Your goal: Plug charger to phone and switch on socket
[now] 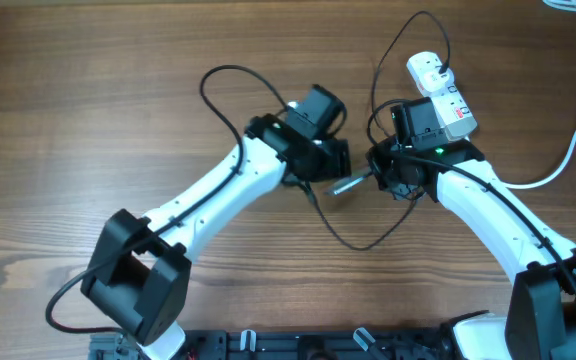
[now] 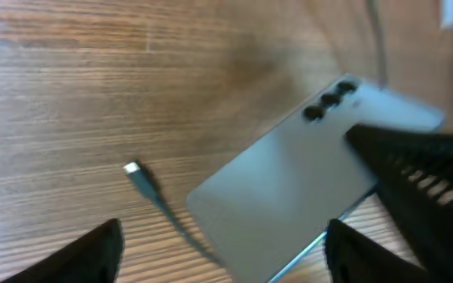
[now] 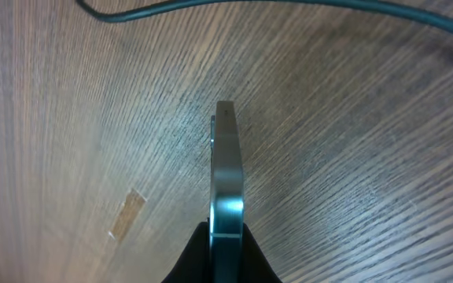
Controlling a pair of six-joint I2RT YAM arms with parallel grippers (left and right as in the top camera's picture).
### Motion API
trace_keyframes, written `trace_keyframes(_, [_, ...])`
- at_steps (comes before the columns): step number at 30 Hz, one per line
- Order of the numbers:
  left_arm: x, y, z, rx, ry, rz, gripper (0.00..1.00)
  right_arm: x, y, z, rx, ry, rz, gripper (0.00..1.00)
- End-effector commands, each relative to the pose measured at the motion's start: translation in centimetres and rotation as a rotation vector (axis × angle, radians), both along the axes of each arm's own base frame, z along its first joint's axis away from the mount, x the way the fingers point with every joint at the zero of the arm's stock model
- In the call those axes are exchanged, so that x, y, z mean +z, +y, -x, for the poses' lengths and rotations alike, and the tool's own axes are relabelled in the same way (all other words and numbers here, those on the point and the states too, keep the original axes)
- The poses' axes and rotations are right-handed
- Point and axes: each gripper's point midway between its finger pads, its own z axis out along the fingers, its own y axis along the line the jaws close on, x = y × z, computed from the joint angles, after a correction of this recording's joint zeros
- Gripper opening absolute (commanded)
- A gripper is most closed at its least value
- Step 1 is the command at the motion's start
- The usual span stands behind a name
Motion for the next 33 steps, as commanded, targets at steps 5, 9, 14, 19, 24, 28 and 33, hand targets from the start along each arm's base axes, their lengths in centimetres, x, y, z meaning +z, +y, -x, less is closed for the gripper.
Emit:
trace_keyframes(5, [0.8,-2.0,1.1,0.38,0.355,0.244,0.93,-0.2,1.0,0.2,-0.17,0.069,-0.11,0.04])
trace_keyframes(9, [1.3,-3.3,2.5,0.451,0.472,0.286,0.89,0.0,1.7,-0.1,-0.161,0.049,-0.122,0.04])
trace_keyframes(14, [1.3,-3.5,2.6,0.5,0.503,0.293,0.73,0.1,2.3,-0.2,-0.15,0.039,-0.128,0.04])
trace_keyframes(19, [0.4,-2.1,1.4,0.556,0.413,0.232,0.58,0.1,2.1,-0.3,-0.157,0.032,-0.116,0.04])
trace_keyframes(24, [-0.2,-1.0,0.2,0.602,0.328,0.18,0.6,0.1,1.8,-0.4,-0.163,0.026,-0.103,0.04])
trace_keyframes(28, [-0.3,-1.1,0.3,0.661,0.338,0.177,0.64,0.1,1.8,-0.4,-0.178,0.032,-0.109,0.04])
trace_keyframes(33, [-0.9,-2.0,0.8,0.698,0.321,0.162,0.65,0.1,1.9,-0.4,-0.177,0.029,-0.115,0.04])
